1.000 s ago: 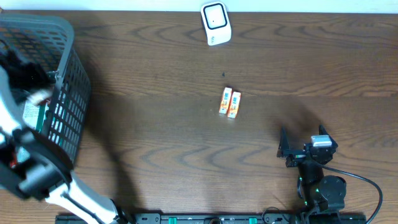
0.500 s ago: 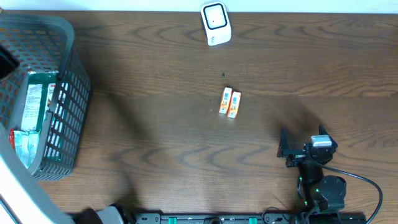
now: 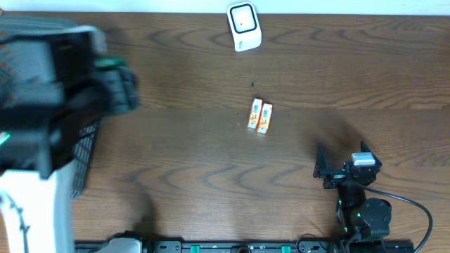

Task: Scan the item barcode
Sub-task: 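Lift the green-capped jar out and carry it toward the scanner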

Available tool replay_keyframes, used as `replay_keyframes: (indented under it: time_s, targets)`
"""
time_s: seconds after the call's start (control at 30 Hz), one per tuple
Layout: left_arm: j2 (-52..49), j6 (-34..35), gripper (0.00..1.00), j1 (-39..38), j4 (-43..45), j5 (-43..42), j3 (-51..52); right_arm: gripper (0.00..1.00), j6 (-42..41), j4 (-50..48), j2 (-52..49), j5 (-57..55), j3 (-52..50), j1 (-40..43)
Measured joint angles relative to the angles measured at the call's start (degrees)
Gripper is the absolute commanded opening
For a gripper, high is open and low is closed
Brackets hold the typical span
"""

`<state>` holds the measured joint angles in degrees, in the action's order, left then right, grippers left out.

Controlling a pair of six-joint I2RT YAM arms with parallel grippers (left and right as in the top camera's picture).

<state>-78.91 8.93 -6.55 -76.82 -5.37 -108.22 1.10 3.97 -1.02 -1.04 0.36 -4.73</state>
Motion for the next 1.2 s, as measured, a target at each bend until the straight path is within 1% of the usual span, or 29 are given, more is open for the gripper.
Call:
replay_keyframes:
  time_s: [0.1, 0.3, 0.4, 0.53, 0.7, 0.8, 0.83, 0.93, 0.97, 1.2]
  targets:
    - [-4.68, 1.38, 0.60, -5.90, 1.42, 0.92, 5.73, 0.99, 0.00, 0.02, 0.00, 0.00, 0.00, 0.00]
    - [-16.79, 5.03, 0.61, -16.00, 9.14, 1.51, 16.31, 0.99, 0.00, 0.02, 0.02, 0.00, 0.00, 0.00]
    - [-22.97, 6.69, 0.61, -20.35, 12.94, 1.46, 19.08, 0.99, 0.00, 0.02, 0.00, 0.00, 0.00, 0.00]
    - [-31.36, 8.07, 0.60, -24.59, 17.35, 1.44, 19.63, 0.99, 0.00, 0.02, 0.00, 0.00, 0.00, 0.00]
    - [-38.77, 9.31, 0.60, -25.77, 20.17, 1.46, 19.63, 0.99, 0.00, 0.02, 0.00, 0.00, 0.00, 0.00]
    - [-41.07, 9.46, 0.61, -25.59, 21.11, 1.46, 19.69, 0.99, 0.00, 0.02, 0.00, 0.00, 0.00, 0.00]
    - [-41.44, 9.51, 0.63, -25.57, 21.46, 1.46, 19.71, 0.99, 0.00, 0.02, 0.00, 0.00, 0.00, 0.00]
    - [-41.62, 9.49, 0.78, -25.55, 22.01, 1.46, 19.69, 0.99, 0.00, 0.02, 0.00, 0.00, 0.00, 0.00]
    - [-41.62, 9.53, 0.81, -25.55, 22.03, 1.49, 19.69, 0.99, 0.00, 0.02, 0.00, 0.00, 0.00, 0.00]
    - [-41.62, 10.36, 0.82, -25.53, 21.81, 1.46, 19.69, 0.99, 0.00, 0.02, 0.00, 0.00, 0.00, 0.00]
